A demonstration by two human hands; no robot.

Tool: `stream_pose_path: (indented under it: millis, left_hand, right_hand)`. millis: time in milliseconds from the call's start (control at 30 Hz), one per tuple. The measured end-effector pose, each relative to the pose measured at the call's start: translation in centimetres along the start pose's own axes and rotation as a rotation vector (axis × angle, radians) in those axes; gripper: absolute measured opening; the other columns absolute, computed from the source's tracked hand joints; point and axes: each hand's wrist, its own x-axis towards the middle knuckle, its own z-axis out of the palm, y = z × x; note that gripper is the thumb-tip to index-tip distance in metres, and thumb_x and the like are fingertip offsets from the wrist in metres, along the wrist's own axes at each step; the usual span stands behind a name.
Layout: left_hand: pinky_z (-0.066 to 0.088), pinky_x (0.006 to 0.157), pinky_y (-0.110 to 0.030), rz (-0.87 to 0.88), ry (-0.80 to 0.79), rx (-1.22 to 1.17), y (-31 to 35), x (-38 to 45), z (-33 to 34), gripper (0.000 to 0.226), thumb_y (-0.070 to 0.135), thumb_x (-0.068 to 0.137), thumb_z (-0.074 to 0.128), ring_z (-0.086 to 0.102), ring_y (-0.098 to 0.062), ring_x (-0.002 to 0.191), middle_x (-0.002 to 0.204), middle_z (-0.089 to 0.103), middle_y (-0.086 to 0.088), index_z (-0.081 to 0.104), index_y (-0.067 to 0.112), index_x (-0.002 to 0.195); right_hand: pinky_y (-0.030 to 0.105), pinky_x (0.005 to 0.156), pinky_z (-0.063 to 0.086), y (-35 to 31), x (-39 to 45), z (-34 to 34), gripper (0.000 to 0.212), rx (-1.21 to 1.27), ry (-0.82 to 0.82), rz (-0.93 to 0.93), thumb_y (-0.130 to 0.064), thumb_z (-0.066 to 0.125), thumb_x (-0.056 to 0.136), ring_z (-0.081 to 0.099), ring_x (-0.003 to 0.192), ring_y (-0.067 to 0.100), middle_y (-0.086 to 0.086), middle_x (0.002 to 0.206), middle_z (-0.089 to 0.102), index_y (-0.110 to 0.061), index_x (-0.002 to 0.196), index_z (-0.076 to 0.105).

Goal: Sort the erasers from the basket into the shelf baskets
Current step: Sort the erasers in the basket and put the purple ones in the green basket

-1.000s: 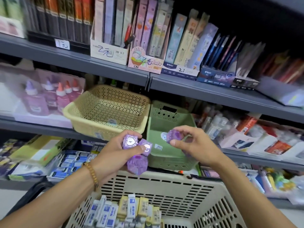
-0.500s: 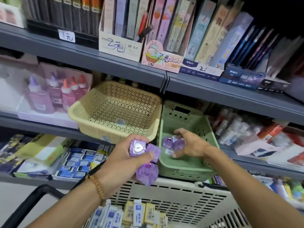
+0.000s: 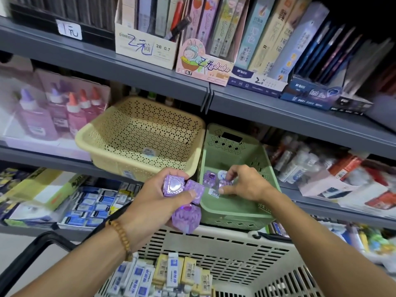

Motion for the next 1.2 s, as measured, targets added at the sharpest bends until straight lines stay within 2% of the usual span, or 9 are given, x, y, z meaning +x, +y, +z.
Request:
stream_pose_path:
  millis: [133,333,500,600,733,933,1033,1133,1200]
  left_hand:
    - [0.055,0.053,-0.031,0.003,0.009,-0.003,-0.1,0.2,0.1,0.024,0.015,0.082,0.075,0.072,-0.018,0.064,0.084,0.076,-0.002,0.066,0.035,0.090]
    - [0.053,0.050,-0.030,0.006,0.016,-0.025,-0.2,0.4,0.1,0.024,0.013,0.082,0.074,0.070,-0.015,0.060,0.079,0.074,-0.001,0.066,0.034,0.089]
    - [0.052,0.047,-0.028,0.008,0.025,-0.048,-0.1,0.6,0.2,0.024,0.011,0.082,0.074,0.069,-0.013,0.057,0.076,0.074,0.001,0.066,0.033,0.088]
    - [0.053,0.048,-0.029,0.011,0.031,-0.044,-0.1,0.7,0.1,0.024,0.011,0.083,0.073,0.068,-0.012,0.056,0.073,0.073,0.003,0.066,0.032,0.089]
    - [0.052,0.048,-0.028,0.017,0.030,-0.042,-0.1,0.7,0.1,0.023,0.011,0.083,0.072,0.067,-0.009,0.057,0.072,0.072,0.004,0.066,0.033,0.087]
    - [0.053,0.051,-0.029,0.008,0.039,-0.071,-0.4,0.7,0.4,0.022,0.010,0.082,0.073,0.067,-0.011,0.058,0.074,0.073,0.001,0.067,0.030,0.088]
    - [0.055,0.053,-0.033,-0.008,0.047,-0.107,-0.4,0.7,0.7,0.021,0.010,0.081,0.074,0.069,-0.015,0.060,0.077,0.074,-0.002,0.067,0.029,0.087]
    - [0.056,0.057,-0.037,-0.008,0.050,-0.143,-0.2,0.7,0.8,0.019,0.013,0.079,0.075,0.071,-0.019,0.063,0.080,0.075,-0.003,0.068,0.029,0.087]
    - [0.056,0.059,-0.039,-0.004,0.041,-0.157,0.0,0.7,0.7,0.020,0.019,0.075,0.076,0.072,-0.021,0.066,0.083,0.075,-0.005,0.067,0.027,0.090]
  right_hand:
    - [0.025,0.057,0.041,0.0,0.0,0.1,0.041,0.038,0.032,-0.011,-0.027,0.089,0.066,0.053,0.068,0.015,-0.004,0.076,0.060,-0.021,0.078,0.050]
    - [0.026,0.062,0.042,-0.2,0.0,0.2,0.039,-0.075,0.027,-0.080,-0.022,0.087,0.068,0.054,0.077,0.017,-0.003,0.085,0.059,-0.021,0.076,0.049]
    - [0.041,0.097,0.047,-1.3,0.2,0.3,0.072,-0.146,-0.040,-0.070,-0.056,0.080,0.068,0.056,0.111,0.023,0.001,0.122,0.057,-0.029,0.126,0.046]
    - [0.041,0.096,0.046,-2.0,0.8,1.0,0.070,-0.217,-0.086,-0.078,-0.065,0.070,0.073,0.056,0.111,0.024,0.003,0.119,0.056,-0.033,0.130,0.045]
    - [0.034,0.078,0.046,-2.7,1.9,1.1,0.035,-0.221,-0.098,-0.136,-0.051,0.069,0.082,0.057,0.090,0.020,-0.005,0.092,0.057,-0.031,0.106,0.053]
    - [0.036,0.099,0.047,-3.1,2.9,0.1,0.071,-0.179,-0.101,-0.126,-0.049,0.073,0.078,0.058,0.113,0.024,0.000,0.120,0.061,-0.024,0.138,0.045]
    - [0.040,0.102,0.045,-3.0,1.4,-1.1,0.066,-0.195,0.010,-0.074,-0.046,0.065,0.088,0.055,0.119,0.030,0.010,0.126,0.058,-0.020,0.143,0.039]
    - [0.032,0.084,0.049,-4.0,-2.0,-2.1,0.032,0.168,0.140,-0.242,-0.018,0.062,0.092,0.061,0.092,0.012,0.000,0.114,0.065,-0.024,0.124,0.060]
    - [0.030,0.070,0.050,-5.2,-5.1,-2.5,0.043,0.383,0.058,-0.396,0.001,0.062,0.086,0.061,0.082,0.012,-0.002,0.111,0.063,-0.030,0.116,0.064]
